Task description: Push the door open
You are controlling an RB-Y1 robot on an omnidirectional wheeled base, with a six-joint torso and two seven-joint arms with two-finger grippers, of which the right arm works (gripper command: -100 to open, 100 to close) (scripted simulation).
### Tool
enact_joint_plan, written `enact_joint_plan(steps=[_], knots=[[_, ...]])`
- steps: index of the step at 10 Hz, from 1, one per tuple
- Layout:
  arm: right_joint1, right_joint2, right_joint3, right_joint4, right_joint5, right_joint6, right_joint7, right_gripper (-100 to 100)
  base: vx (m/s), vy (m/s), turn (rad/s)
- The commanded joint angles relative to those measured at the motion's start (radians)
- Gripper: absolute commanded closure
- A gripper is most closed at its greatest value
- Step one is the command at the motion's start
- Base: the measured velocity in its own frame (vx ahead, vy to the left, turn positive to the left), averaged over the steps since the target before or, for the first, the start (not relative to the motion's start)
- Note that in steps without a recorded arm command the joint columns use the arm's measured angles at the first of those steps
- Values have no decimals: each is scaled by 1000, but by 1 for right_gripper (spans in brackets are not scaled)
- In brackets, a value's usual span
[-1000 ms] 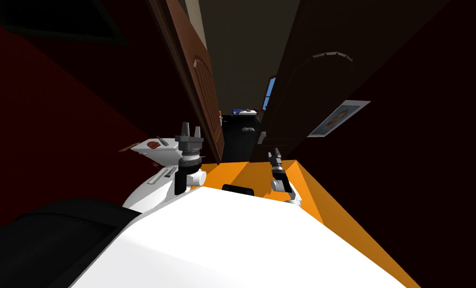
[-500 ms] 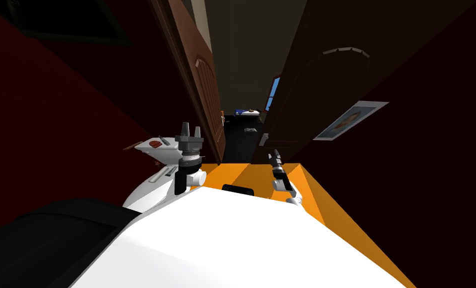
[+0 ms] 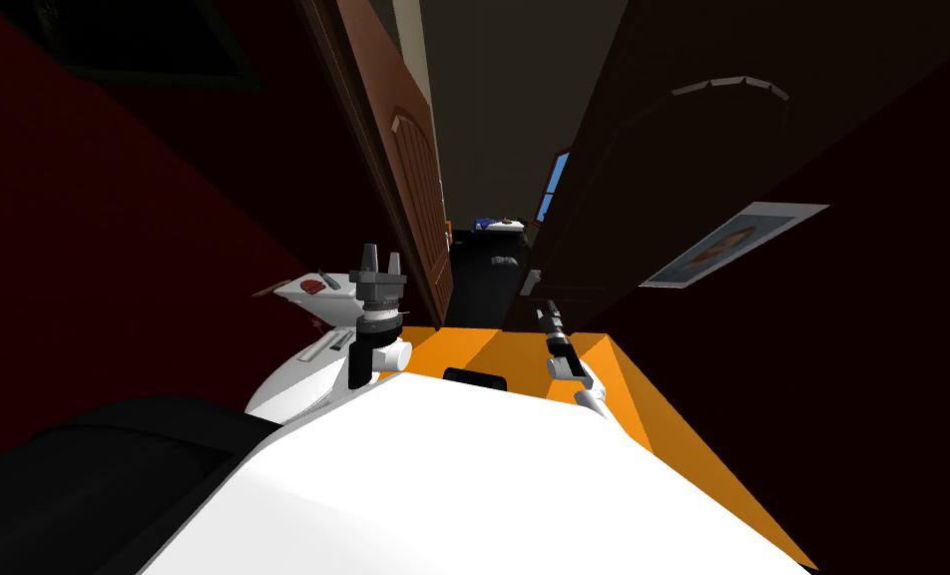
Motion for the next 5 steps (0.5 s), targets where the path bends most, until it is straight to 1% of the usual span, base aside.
enact_joint_plan(steps=[1, 5], knots=[[-20, -14, 6, 43, -9, -2, -9, -100, 58, -33, 46], [-71, -60, 22, 154, -35, -2, -37, -100, 81, -45, 90]])
